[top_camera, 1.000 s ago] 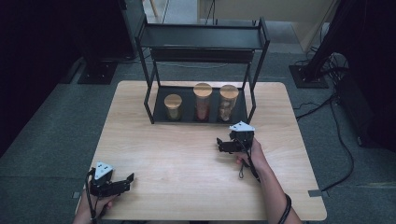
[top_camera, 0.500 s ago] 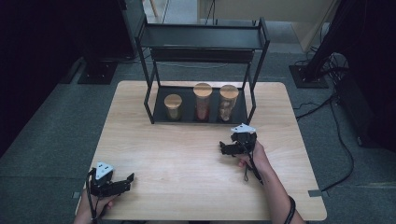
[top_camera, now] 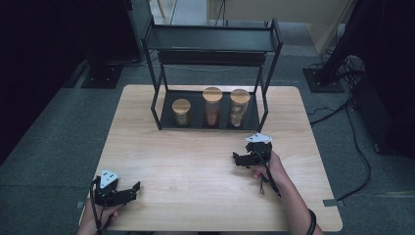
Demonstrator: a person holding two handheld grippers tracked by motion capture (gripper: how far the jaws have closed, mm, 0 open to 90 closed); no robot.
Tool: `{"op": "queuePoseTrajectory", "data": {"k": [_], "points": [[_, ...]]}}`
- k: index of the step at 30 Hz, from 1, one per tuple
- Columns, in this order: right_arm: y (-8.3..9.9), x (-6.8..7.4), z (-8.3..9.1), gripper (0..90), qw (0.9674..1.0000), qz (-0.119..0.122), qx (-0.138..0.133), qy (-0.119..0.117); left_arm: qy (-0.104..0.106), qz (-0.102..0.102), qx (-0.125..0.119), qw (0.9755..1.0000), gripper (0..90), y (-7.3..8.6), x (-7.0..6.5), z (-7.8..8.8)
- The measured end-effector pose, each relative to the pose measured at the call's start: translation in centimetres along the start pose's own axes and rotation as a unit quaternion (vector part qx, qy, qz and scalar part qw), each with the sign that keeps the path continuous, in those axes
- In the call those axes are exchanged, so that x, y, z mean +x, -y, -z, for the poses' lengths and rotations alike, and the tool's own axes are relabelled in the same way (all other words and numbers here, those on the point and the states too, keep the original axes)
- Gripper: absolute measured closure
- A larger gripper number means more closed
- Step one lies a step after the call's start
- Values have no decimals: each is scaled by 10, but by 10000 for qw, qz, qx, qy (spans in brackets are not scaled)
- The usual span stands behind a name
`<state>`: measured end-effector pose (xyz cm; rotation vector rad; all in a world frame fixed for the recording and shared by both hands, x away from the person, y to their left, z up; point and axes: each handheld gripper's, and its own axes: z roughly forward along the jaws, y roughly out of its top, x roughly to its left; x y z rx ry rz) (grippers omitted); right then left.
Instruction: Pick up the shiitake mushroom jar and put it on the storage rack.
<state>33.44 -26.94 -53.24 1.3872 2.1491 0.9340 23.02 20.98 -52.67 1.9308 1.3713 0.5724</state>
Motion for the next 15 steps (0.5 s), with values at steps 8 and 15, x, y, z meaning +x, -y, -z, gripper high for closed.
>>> {"op": "queuePoseTrajectory", "data": {"k": [8,15], "points": [[5,-3,5,2,10000,36,2,-37,-33,-34,20,10000,91,0,-1,0],[10,-7,11,3,10000,55,-2,-46,-34,-24,15,10000,91,0,-1,0]]}}
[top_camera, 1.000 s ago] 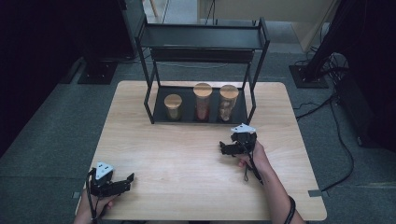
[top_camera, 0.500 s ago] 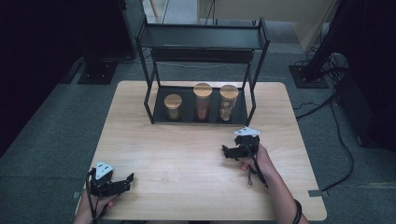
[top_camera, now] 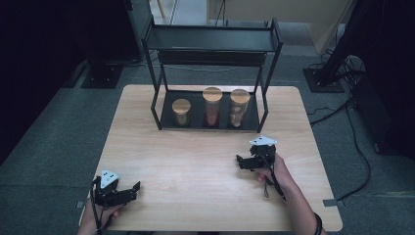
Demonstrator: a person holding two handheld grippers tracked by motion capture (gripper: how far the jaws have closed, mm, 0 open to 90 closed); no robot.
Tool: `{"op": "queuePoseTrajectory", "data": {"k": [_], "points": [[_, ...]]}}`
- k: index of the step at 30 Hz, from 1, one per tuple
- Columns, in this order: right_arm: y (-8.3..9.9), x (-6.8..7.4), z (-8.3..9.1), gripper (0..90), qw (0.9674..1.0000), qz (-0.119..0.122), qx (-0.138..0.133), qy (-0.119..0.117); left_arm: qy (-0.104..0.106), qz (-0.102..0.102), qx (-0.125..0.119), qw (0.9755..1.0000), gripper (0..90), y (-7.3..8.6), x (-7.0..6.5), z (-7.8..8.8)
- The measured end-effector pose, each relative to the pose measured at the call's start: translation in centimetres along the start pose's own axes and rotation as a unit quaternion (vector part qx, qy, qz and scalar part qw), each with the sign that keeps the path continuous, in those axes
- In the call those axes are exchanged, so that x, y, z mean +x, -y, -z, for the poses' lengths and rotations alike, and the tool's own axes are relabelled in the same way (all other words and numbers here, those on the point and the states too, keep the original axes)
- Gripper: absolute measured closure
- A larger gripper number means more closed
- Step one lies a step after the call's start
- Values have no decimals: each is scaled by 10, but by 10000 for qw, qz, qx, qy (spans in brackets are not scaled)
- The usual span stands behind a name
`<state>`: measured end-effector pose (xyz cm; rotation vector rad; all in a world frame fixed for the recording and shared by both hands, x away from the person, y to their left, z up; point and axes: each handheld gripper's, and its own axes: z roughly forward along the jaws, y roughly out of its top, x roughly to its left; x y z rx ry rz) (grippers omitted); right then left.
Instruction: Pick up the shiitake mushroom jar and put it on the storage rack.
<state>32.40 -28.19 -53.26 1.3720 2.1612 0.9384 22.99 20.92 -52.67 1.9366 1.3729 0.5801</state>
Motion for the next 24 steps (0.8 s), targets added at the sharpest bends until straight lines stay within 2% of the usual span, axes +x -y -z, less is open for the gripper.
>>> {"op": "queuePoseTrajectory", "data": {"k": [9,16,24], "points": [[6,-7,6,3,10000,-19,-21,-92,-42,-38,16,10000,91,0,-1,-1],[7,-8,7,1,9999,109,11,-112,-38,-23,9,10000,91,0,-1,-1],[13,-17,13,1,10000,60,8,-42,-44,-41,17,10000,91,0,-1,-1]]}}
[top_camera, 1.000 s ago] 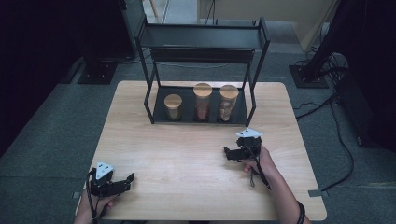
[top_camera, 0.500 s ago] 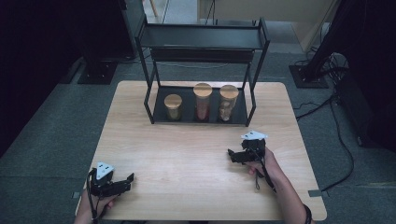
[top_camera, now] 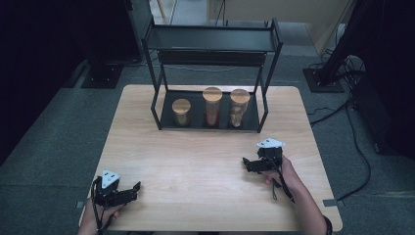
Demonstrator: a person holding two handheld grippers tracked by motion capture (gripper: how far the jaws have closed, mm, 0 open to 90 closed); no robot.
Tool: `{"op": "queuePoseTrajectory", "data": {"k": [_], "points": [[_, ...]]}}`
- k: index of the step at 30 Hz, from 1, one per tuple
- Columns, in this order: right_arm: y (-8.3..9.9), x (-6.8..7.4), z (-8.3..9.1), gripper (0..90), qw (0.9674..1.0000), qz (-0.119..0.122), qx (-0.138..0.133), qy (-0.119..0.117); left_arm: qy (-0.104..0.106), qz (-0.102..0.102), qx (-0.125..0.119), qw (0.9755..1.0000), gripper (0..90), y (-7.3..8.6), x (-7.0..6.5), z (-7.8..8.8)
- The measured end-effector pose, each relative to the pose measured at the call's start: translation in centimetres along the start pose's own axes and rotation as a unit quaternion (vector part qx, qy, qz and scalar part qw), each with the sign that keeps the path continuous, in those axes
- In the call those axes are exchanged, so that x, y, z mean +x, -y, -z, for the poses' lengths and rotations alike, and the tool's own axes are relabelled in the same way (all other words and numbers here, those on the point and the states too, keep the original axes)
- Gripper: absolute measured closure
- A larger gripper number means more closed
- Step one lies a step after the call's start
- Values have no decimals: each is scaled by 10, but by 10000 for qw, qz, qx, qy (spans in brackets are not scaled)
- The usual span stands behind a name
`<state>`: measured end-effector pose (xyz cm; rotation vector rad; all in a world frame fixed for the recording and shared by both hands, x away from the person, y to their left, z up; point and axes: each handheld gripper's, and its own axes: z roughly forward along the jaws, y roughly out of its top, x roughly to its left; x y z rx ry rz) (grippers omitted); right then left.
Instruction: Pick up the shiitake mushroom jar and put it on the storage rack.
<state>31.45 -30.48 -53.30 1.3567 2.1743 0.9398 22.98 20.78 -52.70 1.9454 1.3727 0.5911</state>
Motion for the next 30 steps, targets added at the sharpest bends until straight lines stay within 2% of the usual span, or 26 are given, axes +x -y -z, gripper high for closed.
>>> {"op": "queuePoseTrajectory", "data": {"k": [30], "points": [[28,-24,29,1,9995,-229,2,228,-57,-44,33,10000,90,0,-1,0]]}}
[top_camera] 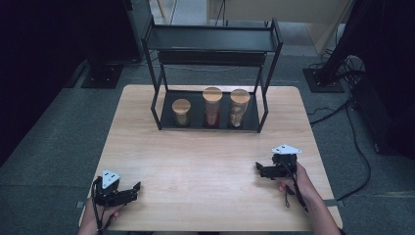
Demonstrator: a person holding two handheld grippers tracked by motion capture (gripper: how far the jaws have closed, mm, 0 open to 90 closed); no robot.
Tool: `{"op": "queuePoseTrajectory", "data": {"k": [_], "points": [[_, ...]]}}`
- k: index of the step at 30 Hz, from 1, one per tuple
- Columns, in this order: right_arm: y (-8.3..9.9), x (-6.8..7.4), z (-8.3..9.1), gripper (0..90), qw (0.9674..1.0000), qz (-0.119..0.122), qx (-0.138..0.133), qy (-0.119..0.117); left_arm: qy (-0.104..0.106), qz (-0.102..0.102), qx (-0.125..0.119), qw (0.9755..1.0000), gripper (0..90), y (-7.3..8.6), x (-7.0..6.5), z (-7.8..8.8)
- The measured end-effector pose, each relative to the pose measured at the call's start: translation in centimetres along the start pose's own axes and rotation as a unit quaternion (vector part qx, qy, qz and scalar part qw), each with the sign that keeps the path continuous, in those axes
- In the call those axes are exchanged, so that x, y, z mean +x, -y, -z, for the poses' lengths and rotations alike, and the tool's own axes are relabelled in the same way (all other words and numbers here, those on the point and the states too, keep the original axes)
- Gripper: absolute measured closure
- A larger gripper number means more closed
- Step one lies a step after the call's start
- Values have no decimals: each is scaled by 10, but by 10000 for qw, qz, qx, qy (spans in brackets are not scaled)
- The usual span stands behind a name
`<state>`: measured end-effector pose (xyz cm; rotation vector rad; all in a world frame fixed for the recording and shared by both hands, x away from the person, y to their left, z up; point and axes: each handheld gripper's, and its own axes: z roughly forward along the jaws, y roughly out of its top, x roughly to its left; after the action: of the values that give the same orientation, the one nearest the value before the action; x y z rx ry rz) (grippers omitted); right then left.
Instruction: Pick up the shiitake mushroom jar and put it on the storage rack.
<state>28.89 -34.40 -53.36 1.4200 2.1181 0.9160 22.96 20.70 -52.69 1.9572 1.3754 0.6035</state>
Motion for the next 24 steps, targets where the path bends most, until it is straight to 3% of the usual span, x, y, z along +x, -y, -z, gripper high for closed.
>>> {"op": "queuePoseTrajectory", "data": {"k": [24], "points": [[30,-18,31,1,9998,-123,-14,179,-12,-11,1,10000,91,0,0,0]]}}
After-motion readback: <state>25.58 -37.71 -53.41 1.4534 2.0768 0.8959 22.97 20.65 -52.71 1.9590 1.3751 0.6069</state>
